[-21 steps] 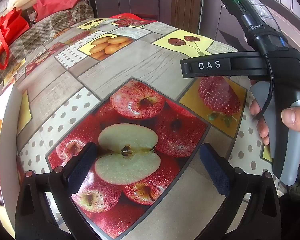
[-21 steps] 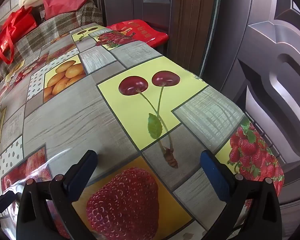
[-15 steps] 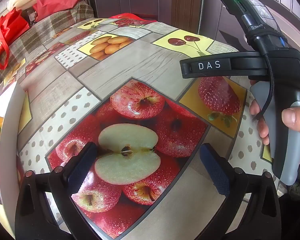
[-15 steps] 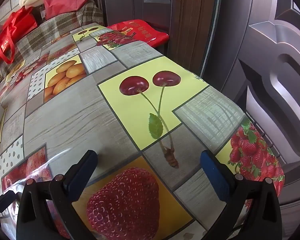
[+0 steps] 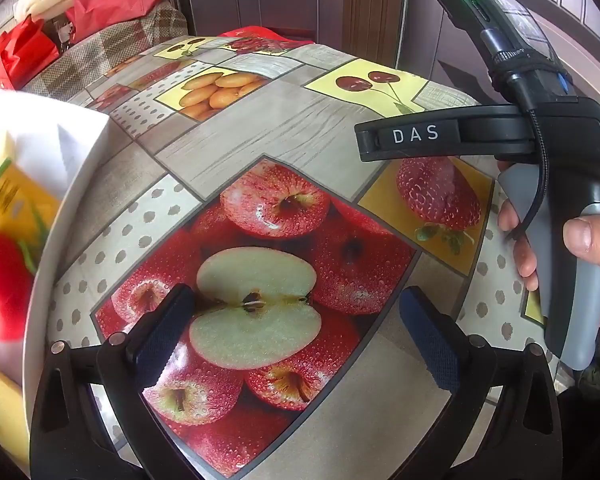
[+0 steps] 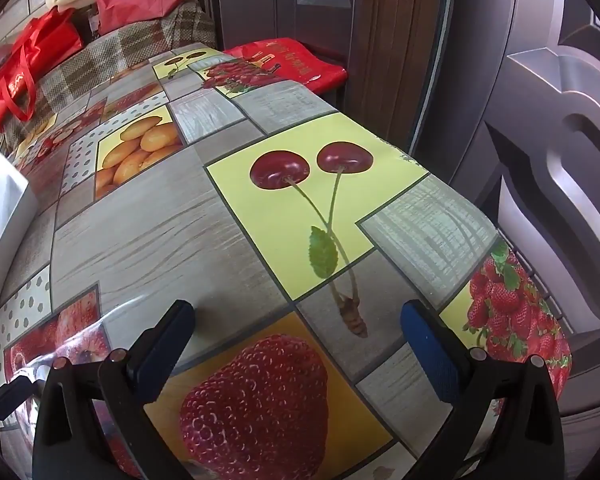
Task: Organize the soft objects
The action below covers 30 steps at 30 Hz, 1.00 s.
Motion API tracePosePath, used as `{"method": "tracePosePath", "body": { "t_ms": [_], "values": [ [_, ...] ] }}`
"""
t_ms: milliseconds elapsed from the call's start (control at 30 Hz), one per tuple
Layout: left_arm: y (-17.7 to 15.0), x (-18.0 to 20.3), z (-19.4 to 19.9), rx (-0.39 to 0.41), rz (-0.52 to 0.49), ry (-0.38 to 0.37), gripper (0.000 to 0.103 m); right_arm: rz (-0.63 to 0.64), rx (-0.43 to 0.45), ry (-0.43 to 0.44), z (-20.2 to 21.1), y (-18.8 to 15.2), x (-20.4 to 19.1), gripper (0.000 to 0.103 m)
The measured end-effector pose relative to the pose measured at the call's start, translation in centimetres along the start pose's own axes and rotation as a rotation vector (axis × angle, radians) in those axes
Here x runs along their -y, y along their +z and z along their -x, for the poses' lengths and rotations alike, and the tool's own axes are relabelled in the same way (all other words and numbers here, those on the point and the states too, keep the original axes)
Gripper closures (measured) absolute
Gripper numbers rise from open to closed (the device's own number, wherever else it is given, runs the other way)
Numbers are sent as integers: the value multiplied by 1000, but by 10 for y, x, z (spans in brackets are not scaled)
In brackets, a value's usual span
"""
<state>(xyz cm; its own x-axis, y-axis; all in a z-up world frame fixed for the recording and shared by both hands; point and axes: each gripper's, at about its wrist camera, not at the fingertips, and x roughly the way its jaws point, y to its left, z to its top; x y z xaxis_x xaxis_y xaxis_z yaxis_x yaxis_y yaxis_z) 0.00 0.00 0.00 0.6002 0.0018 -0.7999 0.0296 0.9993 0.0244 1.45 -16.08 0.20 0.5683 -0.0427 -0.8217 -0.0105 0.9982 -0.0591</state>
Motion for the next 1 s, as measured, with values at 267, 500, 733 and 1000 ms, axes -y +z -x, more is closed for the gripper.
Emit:
{"method": "tracePosePath", "body": {
  "t_ms": [267, 500, 733, 1000],
  "values": [
    [0, 0, 0, 0, 0, 0, 1, 2, -1, 1, 0, 0, 0, 0],
    [0, 0, 0, 0, 0, 0, 1, 4, -1, 2, 0, 0, 0, 0],
    [0, 0, 0, 0, -2, 0, 1, 4, -1, 4, 0, 1, 0, 0],
    [3, 1, -2, -1, -3, 1, 1, 4, -1, 4, 0, 0, 0, 0]
  ]
}}
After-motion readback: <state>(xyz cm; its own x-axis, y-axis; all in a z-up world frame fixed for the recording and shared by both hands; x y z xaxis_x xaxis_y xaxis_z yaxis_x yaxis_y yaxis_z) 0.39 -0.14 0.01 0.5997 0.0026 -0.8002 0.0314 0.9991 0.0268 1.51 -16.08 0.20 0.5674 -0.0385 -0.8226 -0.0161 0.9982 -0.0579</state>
